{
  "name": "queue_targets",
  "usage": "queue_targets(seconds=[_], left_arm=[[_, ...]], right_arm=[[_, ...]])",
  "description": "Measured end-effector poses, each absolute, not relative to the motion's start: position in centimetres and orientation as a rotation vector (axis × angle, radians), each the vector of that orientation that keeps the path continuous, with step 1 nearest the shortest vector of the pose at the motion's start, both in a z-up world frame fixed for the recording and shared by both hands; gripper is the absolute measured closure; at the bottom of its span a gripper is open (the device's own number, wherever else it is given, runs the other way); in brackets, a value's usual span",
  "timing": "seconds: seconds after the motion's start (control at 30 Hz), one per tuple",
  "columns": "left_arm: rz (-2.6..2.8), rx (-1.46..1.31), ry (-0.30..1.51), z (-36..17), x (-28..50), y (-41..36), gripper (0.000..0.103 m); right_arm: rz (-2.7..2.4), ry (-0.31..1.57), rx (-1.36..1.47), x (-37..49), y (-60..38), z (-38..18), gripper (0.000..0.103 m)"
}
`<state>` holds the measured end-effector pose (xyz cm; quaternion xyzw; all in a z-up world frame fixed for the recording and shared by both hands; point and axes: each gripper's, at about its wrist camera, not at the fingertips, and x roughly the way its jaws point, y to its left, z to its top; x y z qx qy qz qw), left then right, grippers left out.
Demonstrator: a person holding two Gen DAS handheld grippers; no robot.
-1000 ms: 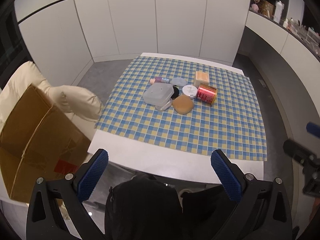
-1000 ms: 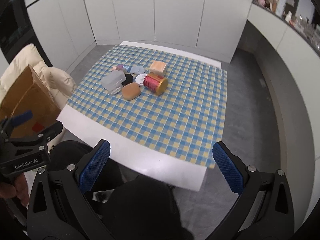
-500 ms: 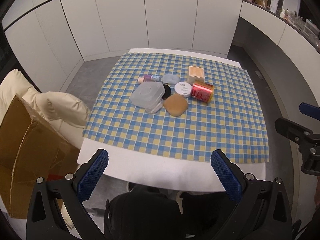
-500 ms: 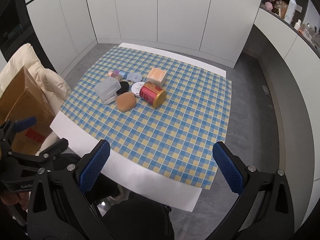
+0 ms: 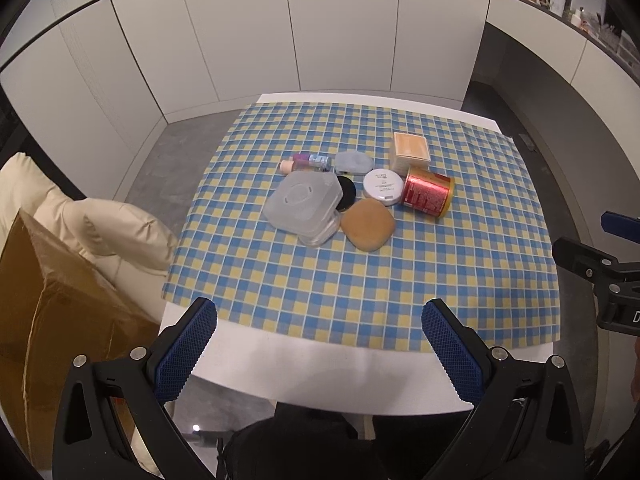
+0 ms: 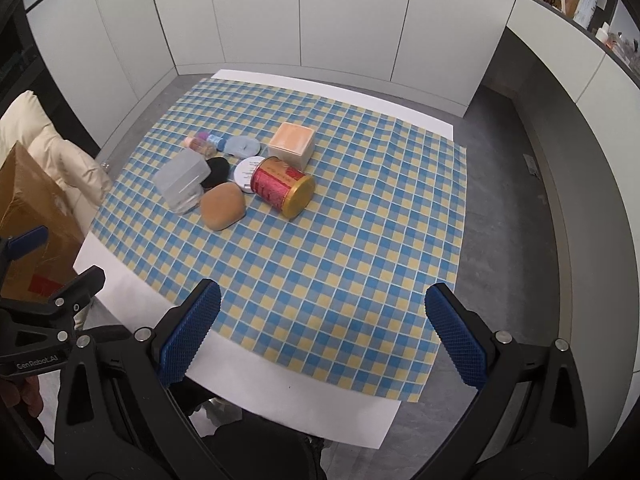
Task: Organize objects
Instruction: 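Move both tools toward the objects on the checkered table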
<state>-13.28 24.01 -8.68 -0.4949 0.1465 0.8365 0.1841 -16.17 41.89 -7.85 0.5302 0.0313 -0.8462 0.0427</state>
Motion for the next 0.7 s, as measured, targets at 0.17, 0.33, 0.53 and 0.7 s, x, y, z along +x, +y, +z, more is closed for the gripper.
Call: queue_targets(seconds=[0.17,0.33,0.53,0.7], left_arm=[[2.352,-1.438,0.41,-10.0,-14.9,24.4,0.001],[2.345,-1.499,0.378,-11.8,-17.2,24.2,0.001],[2.32,-1.513,0.373,-13.3,-19.4,23.8,0.001],[2.302,-1.553,0.343,-14.9,-21.5,23.2,0.001]], right_arm=[[-2.583,0.076,1.675,-17.5,42.3,-9.2,0.0],[-2.548,0.085,1.685,-19.0,41.8,-10.9,0.0],[-2.499,0.133,1.679,-21.2,40.2,-12.9,0.0],[-2.472,0.177,1.685,-22.9,39.1,-14.5,0.0]])
